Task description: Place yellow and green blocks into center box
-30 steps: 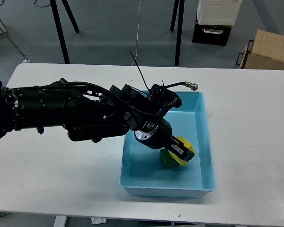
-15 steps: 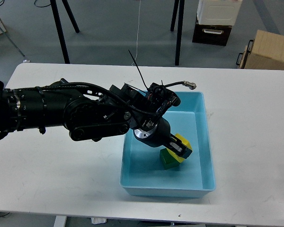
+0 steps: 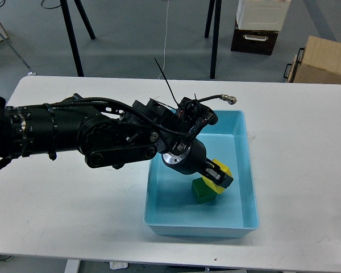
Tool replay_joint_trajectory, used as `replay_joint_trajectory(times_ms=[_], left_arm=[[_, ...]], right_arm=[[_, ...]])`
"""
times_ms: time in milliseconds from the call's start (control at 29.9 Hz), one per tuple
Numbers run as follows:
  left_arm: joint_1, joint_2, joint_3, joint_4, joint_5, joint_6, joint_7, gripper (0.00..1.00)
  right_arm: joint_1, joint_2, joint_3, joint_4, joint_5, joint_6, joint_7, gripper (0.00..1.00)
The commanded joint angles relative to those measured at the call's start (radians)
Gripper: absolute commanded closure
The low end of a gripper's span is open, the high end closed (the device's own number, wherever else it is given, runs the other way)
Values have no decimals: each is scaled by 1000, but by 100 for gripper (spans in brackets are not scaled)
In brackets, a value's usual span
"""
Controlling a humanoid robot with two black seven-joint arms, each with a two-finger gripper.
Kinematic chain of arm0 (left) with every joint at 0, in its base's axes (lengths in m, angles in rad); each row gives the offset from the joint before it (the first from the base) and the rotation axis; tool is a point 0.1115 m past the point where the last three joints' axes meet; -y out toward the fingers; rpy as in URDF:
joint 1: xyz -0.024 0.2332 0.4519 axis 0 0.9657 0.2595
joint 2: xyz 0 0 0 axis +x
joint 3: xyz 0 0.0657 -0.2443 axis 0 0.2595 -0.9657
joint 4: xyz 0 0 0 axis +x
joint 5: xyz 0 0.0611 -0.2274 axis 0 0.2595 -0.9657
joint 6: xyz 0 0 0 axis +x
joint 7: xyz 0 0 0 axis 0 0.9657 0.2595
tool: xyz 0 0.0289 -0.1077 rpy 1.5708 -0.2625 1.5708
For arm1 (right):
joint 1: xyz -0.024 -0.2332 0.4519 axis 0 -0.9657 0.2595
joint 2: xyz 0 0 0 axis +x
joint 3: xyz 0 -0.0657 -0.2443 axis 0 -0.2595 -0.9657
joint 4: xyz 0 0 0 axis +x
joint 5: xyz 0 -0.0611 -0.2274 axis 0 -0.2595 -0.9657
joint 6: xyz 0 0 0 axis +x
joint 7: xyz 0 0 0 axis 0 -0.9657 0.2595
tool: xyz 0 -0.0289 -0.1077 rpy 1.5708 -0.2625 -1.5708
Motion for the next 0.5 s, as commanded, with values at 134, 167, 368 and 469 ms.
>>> replay_joint_trajectory(times_ms=[134,167,368,469], left_arm=[[-3,12,-27,11,-18,0,-9,6],[-3,34,-47,24,-32,0,-18,6],[101,172,-391,43,-57,0,-28,4],[213,202,-673,43,-57,0,-18,3]], right_arm=[[0,0,-3,3,0,0,0,0],[-2,0,-3,3,0,0,0,0],[1,0,-4,6,0,0,0,0],[6,6,-4,9,0,0,0,0]])
